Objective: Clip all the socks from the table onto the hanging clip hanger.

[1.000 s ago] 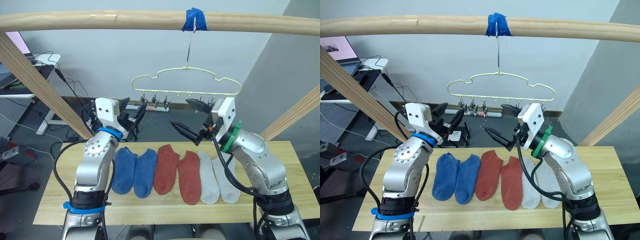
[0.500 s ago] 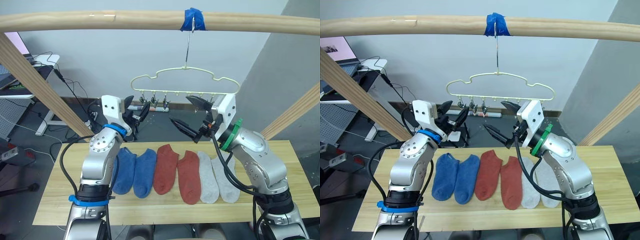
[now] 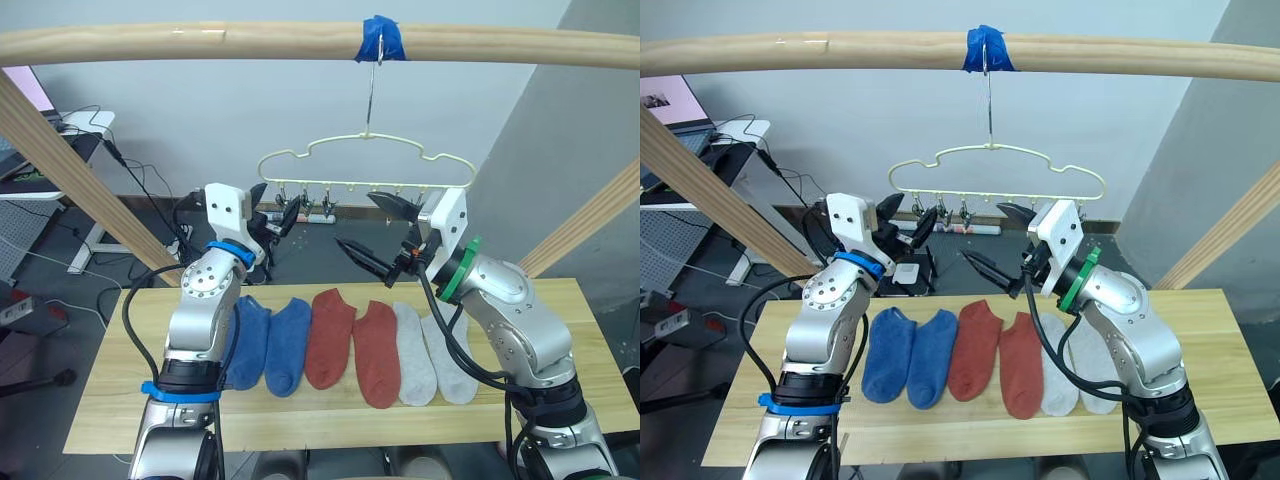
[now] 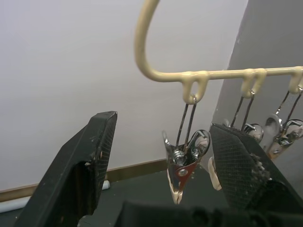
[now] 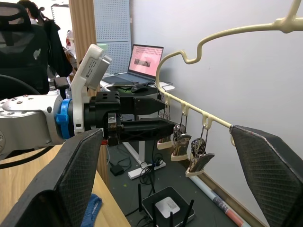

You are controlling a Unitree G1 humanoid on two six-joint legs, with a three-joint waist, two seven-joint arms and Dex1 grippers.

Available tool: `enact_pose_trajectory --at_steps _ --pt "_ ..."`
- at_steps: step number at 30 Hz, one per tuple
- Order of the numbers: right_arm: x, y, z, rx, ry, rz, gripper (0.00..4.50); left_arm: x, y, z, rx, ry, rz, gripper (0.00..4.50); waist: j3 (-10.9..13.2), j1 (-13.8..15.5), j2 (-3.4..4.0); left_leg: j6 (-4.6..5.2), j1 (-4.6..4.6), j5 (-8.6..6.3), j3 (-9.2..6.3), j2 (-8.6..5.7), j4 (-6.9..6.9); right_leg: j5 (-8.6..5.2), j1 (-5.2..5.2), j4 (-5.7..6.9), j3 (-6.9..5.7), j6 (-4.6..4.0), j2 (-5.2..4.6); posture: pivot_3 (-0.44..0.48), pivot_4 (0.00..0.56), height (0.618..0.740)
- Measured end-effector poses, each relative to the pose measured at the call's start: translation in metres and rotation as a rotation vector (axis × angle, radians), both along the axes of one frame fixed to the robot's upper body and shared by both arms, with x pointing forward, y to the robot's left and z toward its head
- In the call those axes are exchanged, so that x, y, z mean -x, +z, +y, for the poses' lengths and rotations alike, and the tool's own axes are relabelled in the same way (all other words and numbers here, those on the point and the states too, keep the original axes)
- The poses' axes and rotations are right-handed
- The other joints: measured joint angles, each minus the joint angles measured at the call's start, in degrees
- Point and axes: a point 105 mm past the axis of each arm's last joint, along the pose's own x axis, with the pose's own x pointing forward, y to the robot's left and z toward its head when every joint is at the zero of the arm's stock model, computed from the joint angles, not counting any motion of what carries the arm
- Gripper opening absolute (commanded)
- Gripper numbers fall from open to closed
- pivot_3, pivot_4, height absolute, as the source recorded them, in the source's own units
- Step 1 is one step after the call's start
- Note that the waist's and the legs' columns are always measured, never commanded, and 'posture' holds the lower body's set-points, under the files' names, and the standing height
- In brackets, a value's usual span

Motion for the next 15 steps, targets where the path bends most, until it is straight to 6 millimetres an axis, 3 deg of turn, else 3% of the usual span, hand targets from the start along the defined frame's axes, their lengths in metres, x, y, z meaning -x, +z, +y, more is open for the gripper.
enact_pose_trajectory --at_steps 15 --pt "-0.0002 -0.0007 -0.0007 0.003 -0.003 0.001 4.50 -0.0013 0.0013 0.0003 0.018 0.038 -0.014 3.43 0.0 -0.1 0.00 0.00 0.00 0.00 0.00 0.00 0.04 0.00 0.00 0.03 0.00 0.00 0.00 -0.128 0.215 0.740"
